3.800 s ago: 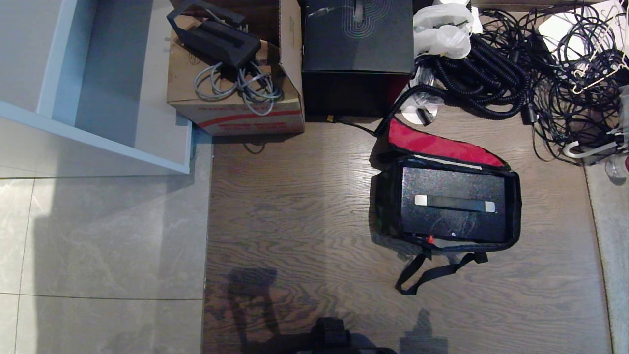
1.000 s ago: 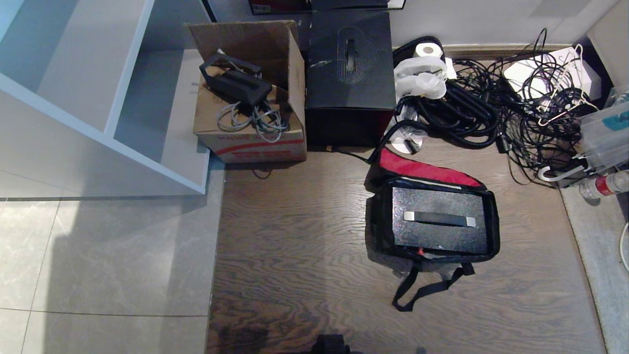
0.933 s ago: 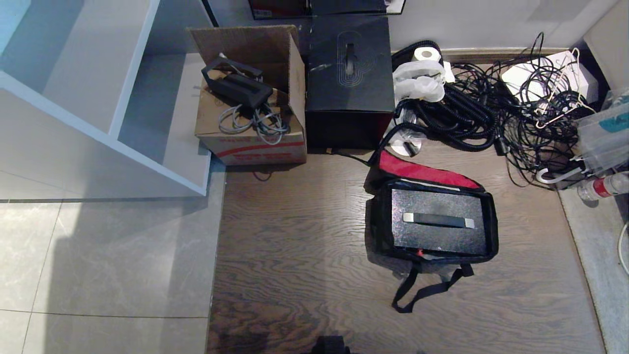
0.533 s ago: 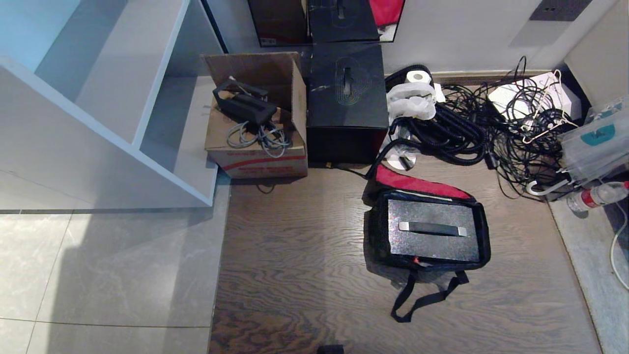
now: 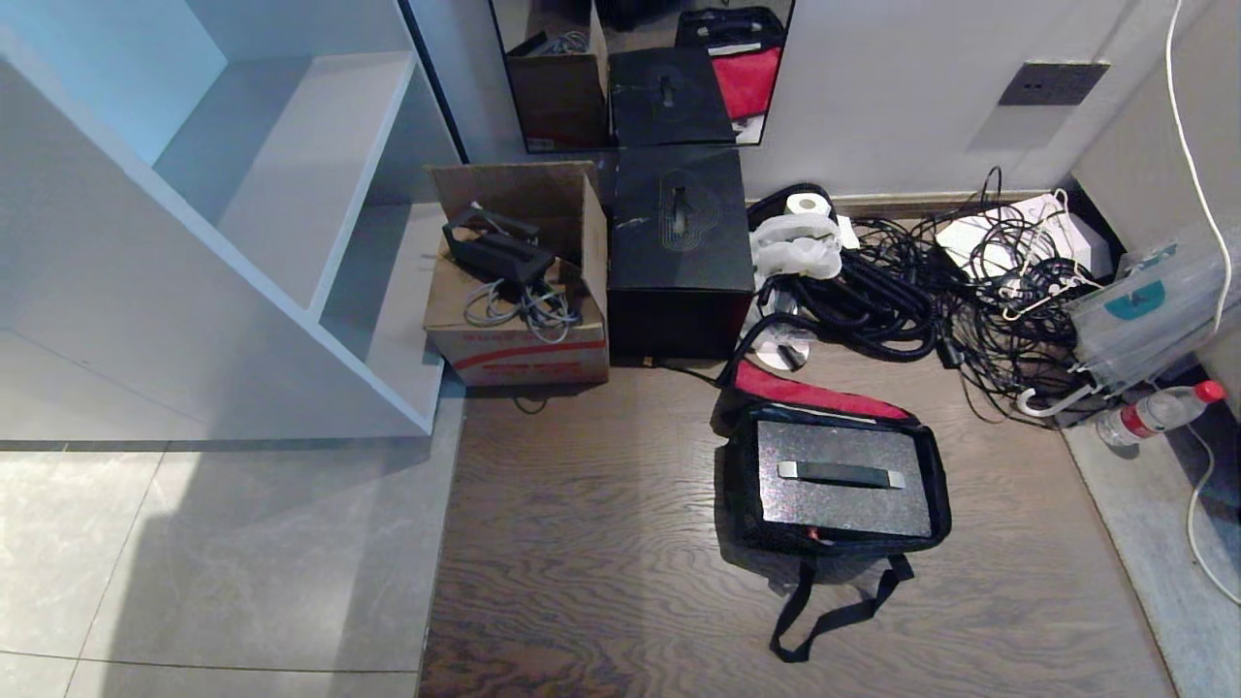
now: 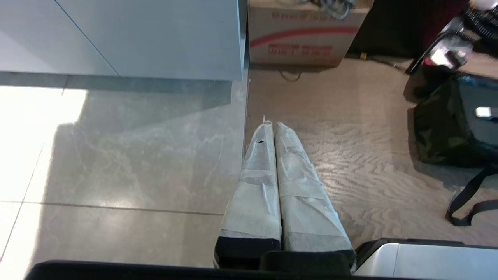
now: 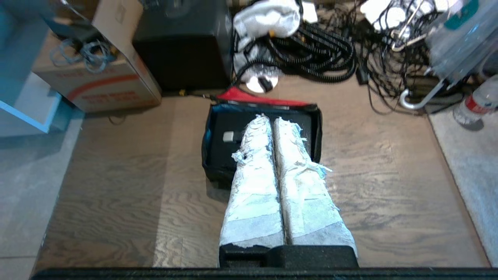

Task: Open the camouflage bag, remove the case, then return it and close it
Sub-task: Grip the handle

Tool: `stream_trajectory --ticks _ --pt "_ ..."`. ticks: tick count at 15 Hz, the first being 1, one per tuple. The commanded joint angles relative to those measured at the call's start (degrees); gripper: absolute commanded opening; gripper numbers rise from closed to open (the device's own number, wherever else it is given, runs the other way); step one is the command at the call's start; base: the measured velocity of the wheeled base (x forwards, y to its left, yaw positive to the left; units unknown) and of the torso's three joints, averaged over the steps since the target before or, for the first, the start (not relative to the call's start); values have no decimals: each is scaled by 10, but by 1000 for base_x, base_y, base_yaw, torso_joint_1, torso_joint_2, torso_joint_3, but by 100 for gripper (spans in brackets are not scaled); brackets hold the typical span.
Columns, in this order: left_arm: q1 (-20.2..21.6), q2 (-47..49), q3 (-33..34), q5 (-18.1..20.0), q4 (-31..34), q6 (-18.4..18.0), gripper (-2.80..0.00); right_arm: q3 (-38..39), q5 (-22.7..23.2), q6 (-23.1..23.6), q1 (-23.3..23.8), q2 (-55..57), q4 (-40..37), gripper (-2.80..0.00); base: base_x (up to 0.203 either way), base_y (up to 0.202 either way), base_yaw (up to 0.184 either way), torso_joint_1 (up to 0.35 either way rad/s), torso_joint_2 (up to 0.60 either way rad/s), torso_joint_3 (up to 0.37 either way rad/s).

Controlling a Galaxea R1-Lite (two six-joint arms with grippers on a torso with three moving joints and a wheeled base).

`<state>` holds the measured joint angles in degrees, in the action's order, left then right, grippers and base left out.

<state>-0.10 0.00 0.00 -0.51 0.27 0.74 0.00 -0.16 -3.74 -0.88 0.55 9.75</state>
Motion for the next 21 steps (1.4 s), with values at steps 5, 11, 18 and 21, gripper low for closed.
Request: stream_trajectory --ticks 5,11,18,21 --pt "0 0 0 0 0 -1 -280 23 0 0 0 2 1 -280 0 0 0 0 5 170" --pt "0 0 0 0 0 -2 -280 23 0 0 0 2 1 -280 0 0 0 1 0 16" --pt "0 0 0 0 0 -2 -280 23 0 0 0 2 1 -280 0 0 0 0 0 0" --pt "0 0 0 0 0 -2 -280 23 0 0 0 2 1 -280 0 0 0 0 0 0"
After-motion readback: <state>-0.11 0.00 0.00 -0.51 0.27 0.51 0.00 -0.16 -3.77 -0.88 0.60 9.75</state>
